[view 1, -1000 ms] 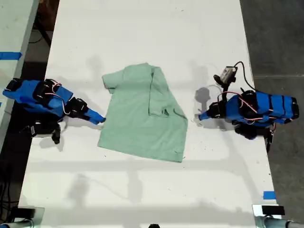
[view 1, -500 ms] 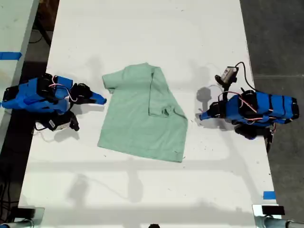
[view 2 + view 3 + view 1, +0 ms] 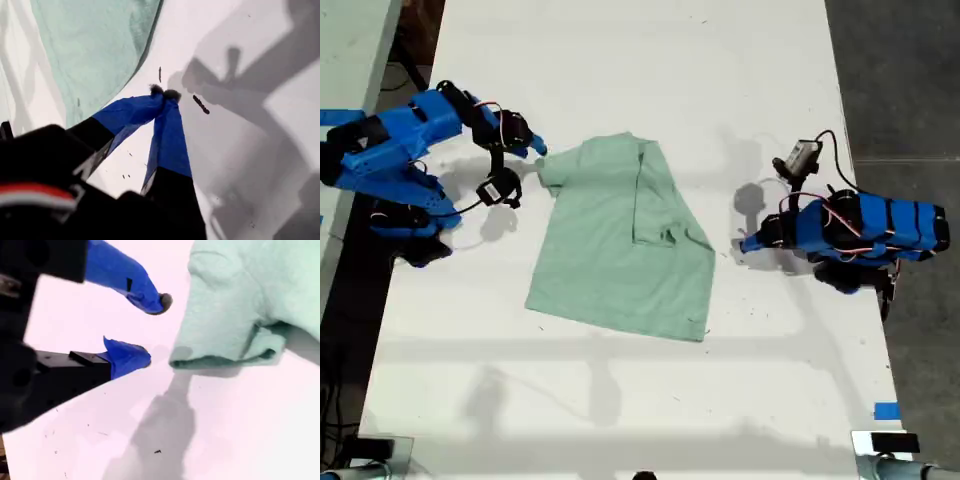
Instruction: Fold t shirt
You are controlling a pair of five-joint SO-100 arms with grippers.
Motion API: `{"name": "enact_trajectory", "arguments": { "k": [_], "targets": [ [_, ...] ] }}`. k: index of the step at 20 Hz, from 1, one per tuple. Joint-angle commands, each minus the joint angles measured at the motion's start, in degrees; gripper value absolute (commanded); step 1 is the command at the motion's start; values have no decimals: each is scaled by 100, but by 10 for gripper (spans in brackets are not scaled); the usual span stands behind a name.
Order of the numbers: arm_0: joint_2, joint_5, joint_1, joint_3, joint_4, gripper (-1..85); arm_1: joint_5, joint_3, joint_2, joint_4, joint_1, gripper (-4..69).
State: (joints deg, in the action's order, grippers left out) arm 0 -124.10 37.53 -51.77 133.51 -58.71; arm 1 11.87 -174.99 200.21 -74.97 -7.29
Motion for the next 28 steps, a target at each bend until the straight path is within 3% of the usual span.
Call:
{"name": "enact_trajectory", "arguments": {
  "k": [1,8,9,10,14,19,22,26,28],
  "targets": [
    [949,35,-44,-633,193,140,-62,-281,88,-18,-18,-2],
    [2092,-44,149,-773,791,121,-62,-281,88,-18,-9,-2],
    [2268,0,149,-905,765,24,-62,-281,88,-18,-9,-2],
    [2426,-26,141,-1037,729,0,-62,-281,88,-18,-9,-2],
    [2382,-70,431,-1775,202,0,-53,-281,88,-18,-9,-2],
    [2083,-1002,1846,-3630,-817,0,-53,-281,88,-18,-9,-2],
    [2602,-1564,2918,-4720,-817,0,-62,-281,88,-18,-9,-2],
    [4482,-1687,3850,-6601,-817,0,-62,-281,88,-18,-9,-2],
    [5309,-1828,3902,-7356,-1116,79,-62,-281,88,-18,-9,-2]
  ]
}}
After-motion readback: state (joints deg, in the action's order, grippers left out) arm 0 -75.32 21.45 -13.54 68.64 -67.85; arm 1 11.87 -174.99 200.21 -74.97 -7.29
